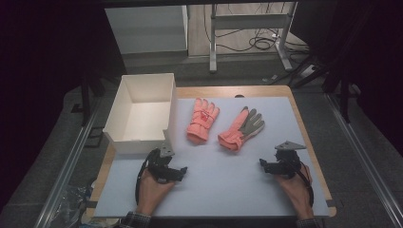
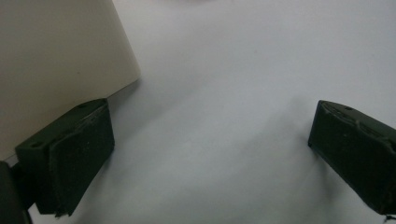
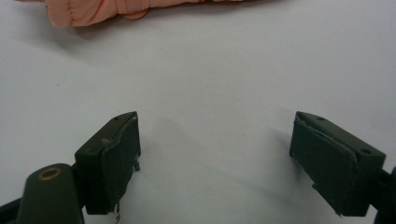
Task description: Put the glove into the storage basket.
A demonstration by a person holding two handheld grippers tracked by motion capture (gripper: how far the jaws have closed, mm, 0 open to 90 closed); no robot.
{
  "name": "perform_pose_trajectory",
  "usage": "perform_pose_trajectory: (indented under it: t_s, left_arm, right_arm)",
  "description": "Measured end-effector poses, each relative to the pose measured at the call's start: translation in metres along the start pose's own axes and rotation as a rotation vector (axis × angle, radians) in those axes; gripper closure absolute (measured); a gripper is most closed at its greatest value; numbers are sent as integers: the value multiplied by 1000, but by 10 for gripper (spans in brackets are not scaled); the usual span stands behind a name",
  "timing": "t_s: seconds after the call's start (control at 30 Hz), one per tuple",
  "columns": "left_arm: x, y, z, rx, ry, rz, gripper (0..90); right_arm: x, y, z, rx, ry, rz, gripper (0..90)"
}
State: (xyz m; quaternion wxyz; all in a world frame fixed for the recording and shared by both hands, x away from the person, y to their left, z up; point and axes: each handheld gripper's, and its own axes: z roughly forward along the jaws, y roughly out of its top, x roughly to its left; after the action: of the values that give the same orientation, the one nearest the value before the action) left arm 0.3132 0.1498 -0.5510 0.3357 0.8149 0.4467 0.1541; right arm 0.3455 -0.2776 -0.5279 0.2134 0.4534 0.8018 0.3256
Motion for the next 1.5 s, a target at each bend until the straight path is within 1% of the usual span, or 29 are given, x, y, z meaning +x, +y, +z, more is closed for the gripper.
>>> perform_pose_trajectory:
  t_s: [0.03,0.2,0.33,0.37,0.47,0.6,0.67,0.7,0.77,0.8,0.83,0.87,0.9,0.93,0.97,1.03,1.07,1.2,1.27,1.3,1.33,1.4,1.43,1.5]
  left_arm:
    - [0,0,0,0,0,0,2]
    - [0,0,0,0,0,0,2]
    - [0,0,0,0,0,-1,2]
    - [0,0,0,0,0,-1,2]
    - [0,0,0,0,0,0,2]
    - [0,0,0,0,0,-1,2]
    - [0,0,0,0,0,-1,2]
    - [0,0,0,0,0,0,2]
    - [0,0,0,0,0,-1,2]
    - [0,0,0,0,0,-1,2]
    - [0,0,0,0,0,-1,2]
    - [0,0,0,0,0,-1,2]
    - [0,0,0,0,0,-1,2]
    - [0,0,0,0,0,-1,2]
    - [0,0,0,0,0,-1,2]
    - [0,0,0,0,0,-1,2]
    - [0,0,0,0,-1,-1,2]
    - [0,0,0,0,-1,-1,2]
    - [0,0,0,0,-1,-1,2]
    - [0,0,0,0,-1,-1,2]
    - [0,0,0,-1,-1,-2,2]
    - [0,0,0,-1,-1,-2,2]
    - [0,0,0,-1,-1,-2,2]
    - [0,0,0,-1,-1,-2,2]
  right_arm:
    - [0,1,-1,-1,10,3,178]
    - [1,5,-3,-15,14,-4,202]
    - [0,14,-8,-30,28,0,230]
    - [0,14,-8,-30,28,0,230]
    - [0,24,-9,-35,48,-4,272]
    - [2,35,-7,-36,78,0,325]
    - [2,39,-6,-35,86,3,337]
    - [3,46,-3,-37,98,-3,368]
    - [4,53,1,-36,104,-7,395]
    - [4,53,1,-36,104,-7,395]
    - [3,60,5,-35,111,-4,430]
    - [3,60,5,-35,111,-4,430]
    - [1,68,9,-35,114,0,453]
    - [1,71,10,-35,113,1,458]
    - [1,71,10,-35,113,1,458]
    - [-1,79,14,-39,115,8,464]
    - [-1,86,18,-40,104,2,466]
    - [-2,100,28,-42,88,-5,475]
    - [-2,107,34,-42,85,0,475]
    - [-2,107,34,-42,85,0,475]
    - [-2,113,41,-40,82,2,466]
    - [-2,115,44,-40,80,2,461]
    - [-1,119,51,-31,80,4,452]
    - [-1,122,58,-25,75,3,443]
